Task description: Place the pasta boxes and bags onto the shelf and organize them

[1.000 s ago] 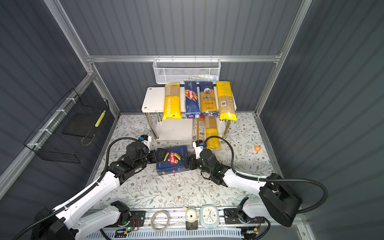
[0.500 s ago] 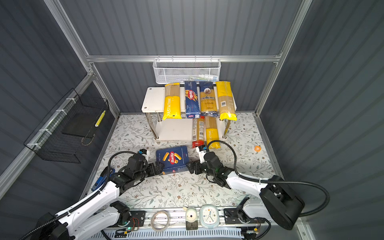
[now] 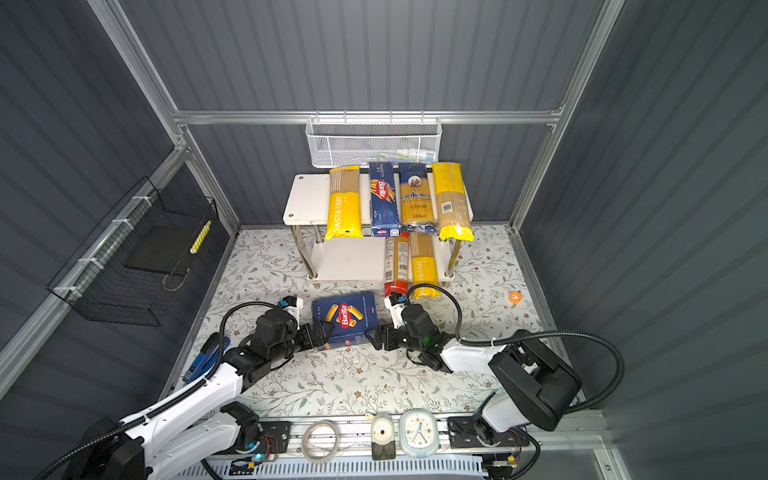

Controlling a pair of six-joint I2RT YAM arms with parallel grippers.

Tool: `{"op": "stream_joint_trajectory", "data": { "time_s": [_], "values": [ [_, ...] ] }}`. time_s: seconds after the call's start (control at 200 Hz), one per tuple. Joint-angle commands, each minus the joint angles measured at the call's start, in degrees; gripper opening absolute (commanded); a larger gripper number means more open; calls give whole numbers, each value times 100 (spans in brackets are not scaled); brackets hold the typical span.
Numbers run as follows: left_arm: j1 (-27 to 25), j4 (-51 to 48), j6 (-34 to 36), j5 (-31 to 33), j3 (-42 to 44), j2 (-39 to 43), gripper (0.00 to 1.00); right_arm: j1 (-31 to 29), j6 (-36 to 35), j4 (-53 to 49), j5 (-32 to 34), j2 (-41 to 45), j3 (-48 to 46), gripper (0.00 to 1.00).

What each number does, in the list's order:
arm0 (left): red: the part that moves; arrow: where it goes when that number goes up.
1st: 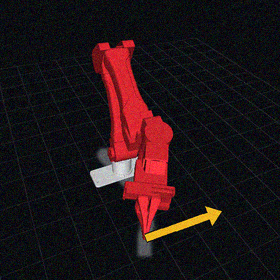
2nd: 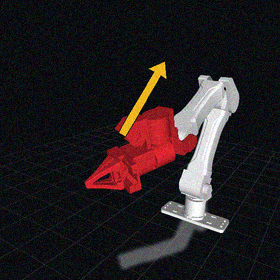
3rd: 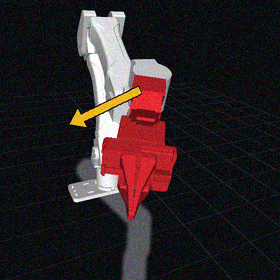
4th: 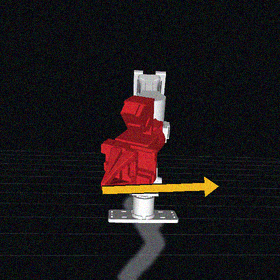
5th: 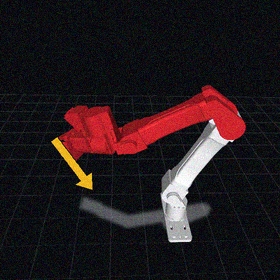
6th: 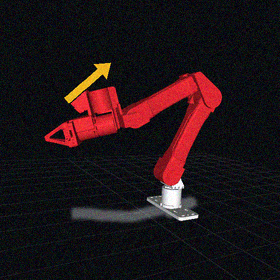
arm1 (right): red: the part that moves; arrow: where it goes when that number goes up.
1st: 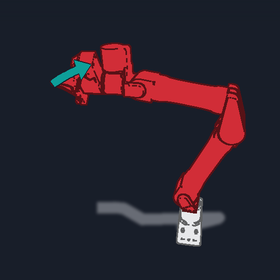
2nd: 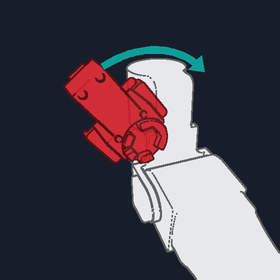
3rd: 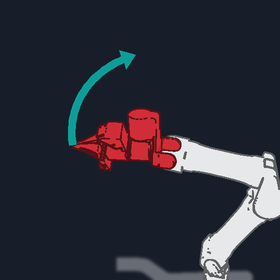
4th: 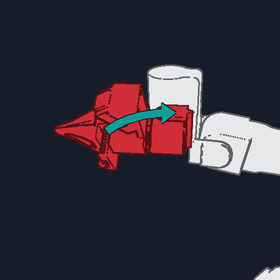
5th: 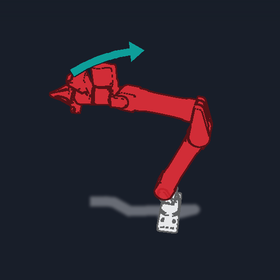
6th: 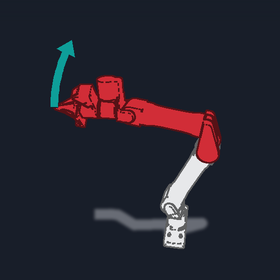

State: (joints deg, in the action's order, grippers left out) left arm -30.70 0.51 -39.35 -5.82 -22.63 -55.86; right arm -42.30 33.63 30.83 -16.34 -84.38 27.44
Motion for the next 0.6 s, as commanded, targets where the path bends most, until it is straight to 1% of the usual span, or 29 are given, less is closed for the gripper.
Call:
{"op": "stream_joint_trajectory", "data": {
  "time_s": [0.0,0.17,0.345,0.595],
  "values": [
    [2,177,-61,-120,48,-12,100,-6,58,281,-124,-119,155,82],
    [2,384,-46,-204,1,-187,100,-15,79,387,-193,-325,261,81],
    [2,531,-46,-499,-153,-517,100,-28,141,469,-229,-463,388,81],
    [-6,730,-210,-734,-198,-412,100,-202,196,470,-232,-509,540,80]
  ]
}}
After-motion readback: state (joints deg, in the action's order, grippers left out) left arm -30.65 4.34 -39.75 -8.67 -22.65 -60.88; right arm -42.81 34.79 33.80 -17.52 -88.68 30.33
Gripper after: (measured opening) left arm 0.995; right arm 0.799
